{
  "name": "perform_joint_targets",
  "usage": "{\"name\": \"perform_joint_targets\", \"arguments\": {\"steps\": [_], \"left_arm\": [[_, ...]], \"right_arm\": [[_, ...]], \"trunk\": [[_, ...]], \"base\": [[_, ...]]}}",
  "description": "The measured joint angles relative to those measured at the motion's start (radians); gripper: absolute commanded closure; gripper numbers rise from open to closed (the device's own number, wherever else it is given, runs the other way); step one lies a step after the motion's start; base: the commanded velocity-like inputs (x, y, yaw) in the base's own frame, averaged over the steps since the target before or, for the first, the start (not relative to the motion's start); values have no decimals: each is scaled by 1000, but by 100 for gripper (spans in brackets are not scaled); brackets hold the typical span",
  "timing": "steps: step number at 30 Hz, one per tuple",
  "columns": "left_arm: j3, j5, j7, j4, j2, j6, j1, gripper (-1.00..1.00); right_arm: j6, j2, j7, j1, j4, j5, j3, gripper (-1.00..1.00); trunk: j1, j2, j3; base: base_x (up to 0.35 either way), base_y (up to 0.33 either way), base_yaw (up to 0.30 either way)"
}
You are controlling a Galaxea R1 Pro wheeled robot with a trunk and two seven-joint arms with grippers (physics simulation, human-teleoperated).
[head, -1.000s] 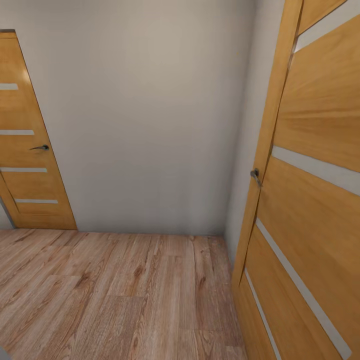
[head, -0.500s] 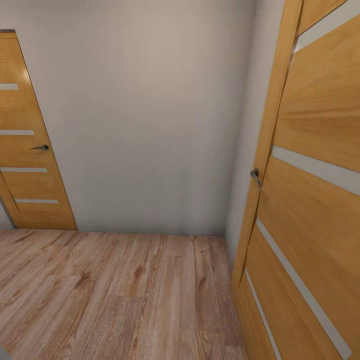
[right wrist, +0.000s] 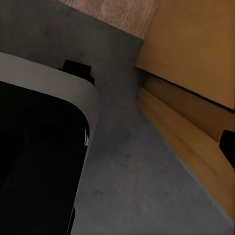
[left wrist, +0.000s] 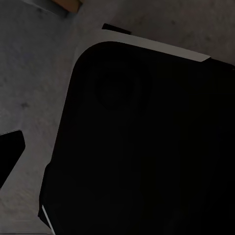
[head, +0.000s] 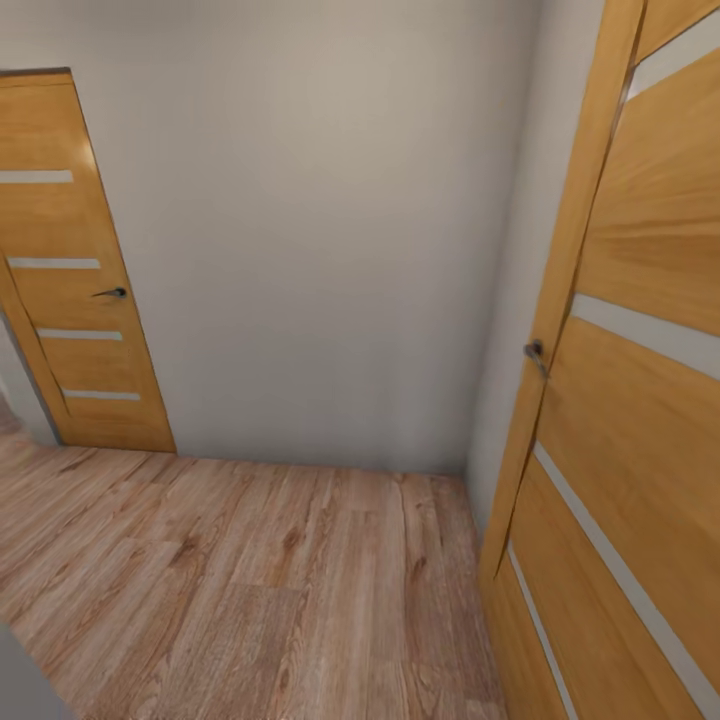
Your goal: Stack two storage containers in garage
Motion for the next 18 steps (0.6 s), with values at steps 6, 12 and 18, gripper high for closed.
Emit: {"name": "perform_joint_targets", "arguments": {"steps": [6, 12, 18], "left_arm": [[0, 0, 0, 0, 0, 0, 0, -100], [0, 0, 0, 0, -1, 0, 0, -100], [-1, 0, 0, 0, 0, 0, 0, -100]], "right_arm": [[-1, 0, 0, 0, 0, 1, 0, -100], [-1, 0, 0, 0, 0, 2, 1, -100], [-1, 0, 0, 0, -1, 2, 1, -100]], "trunk": [[0, 0, 0], [0, 0, 0], [0, 0, 0]], "base": [[0, 0, 34], [0, -47, 4], [0, -84, 0]]}}
